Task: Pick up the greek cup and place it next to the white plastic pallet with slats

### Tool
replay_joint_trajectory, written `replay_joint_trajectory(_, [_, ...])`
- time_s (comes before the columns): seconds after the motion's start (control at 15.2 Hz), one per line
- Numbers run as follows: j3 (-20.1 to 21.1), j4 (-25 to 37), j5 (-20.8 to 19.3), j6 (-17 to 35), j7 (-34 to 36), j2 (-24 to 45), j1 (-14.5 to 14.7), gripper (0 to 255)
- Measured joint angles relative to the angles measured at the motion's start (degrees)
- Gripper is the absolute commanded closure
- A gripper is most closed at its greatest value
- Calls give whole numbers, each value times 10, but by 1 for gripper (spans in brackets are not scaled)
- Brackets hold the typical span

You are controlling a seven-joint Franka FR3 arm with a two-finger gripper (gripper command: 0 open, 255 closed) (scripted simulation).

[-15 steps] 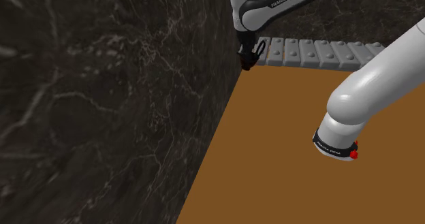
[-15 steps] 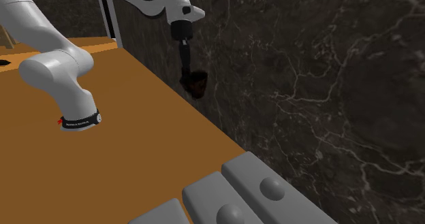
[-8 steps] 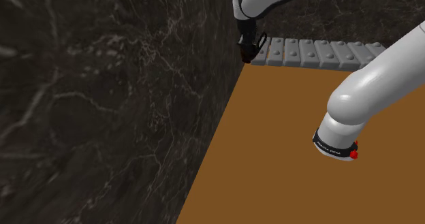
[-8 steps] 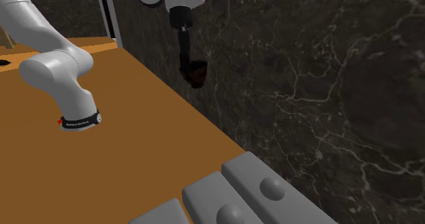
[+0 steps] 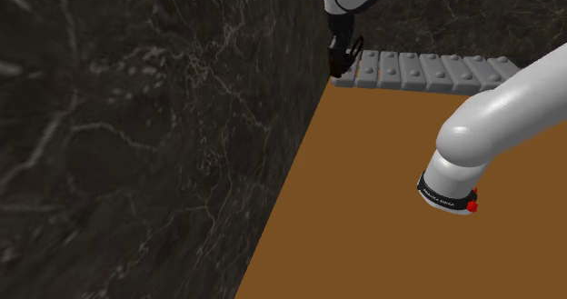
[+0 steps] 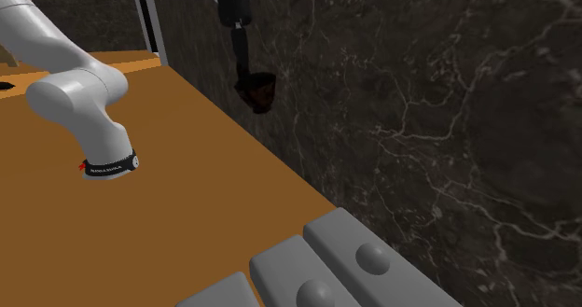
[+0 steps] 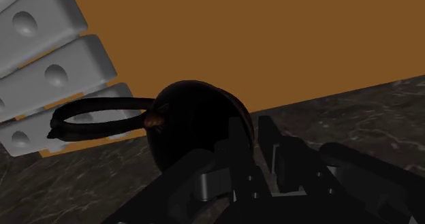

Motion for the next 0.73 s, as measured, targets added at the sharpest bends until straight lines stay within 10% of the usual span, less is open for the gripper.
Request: replay_joint_trajectory(0.73, [-99, -136, -49, -31, -122, -207, -43, 255])
